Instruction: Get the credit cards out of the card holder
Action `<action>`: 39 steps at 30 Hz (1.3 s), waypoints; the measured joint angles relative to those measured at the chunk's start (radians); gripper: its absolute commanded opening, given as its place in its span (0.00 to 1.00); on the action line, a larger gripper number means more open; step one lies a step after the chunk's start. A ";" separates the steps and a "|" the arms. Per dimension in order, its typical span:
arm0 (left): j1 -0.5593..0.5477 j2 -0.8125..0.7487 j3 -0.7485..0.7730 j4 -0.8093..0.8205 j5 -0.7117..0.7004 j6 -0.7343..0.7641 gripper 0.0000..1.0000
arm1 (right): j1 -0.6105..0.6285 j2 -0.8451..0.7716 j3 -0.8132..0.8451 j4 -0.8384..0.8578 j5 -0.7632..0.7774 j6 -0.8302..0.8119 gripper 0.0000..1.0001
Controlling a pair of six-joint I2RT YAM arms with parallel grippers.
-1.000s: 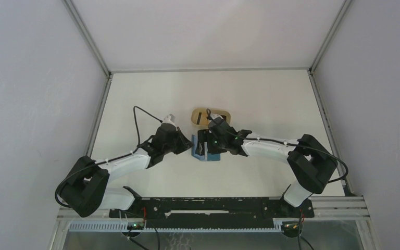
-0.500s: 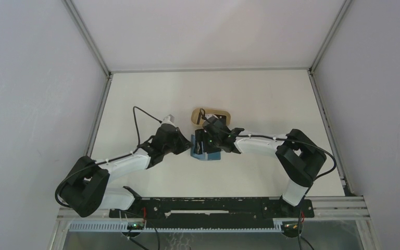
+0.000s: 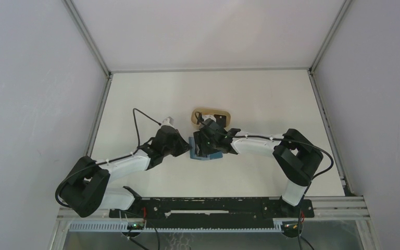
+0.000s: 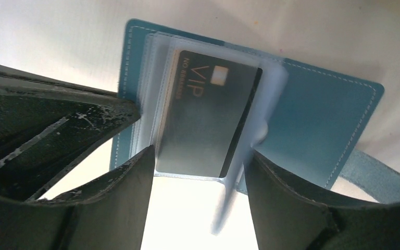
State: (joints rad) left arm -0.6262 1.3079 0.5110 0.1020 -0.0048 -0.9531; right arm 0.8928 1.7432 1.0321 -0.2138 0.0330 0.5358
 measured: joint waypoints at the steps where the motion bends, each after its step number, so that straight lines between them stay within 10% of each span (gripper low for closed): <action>1: 0.000 -0.001 -0.003 0.000 0.000 -0.001 0.00 | 0.000 0.000 0.000 -0.006 0.008 -0.004 0.74; 7: 0.000 -0.002 -0.009 -0.001 -0.002 -0.008 0.00 | 0.000 0.000 0.000 -0.035 0.049 -0.016 0.99; 22: 0.000 0.007 -0.057 0.049 -0.019 -0.008 0.00 | -0.018 -0.250 -0.069 -0.008 0.109 -0.073 1.00; 39: -0.002 0.133 -0.079 0.187 -0.024 -0.010 0.00 | -0.255 -0.093 -0.296 0.372 -0.506 0.124 0.92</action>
State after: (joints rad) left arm -0.6281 1.4406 0.4316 0.2893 -0.0292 -0.9630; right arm 0.6376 1.6501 0.7357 0.1577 -0.4728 0.6601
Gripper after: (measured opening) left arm 0.010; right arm 0.935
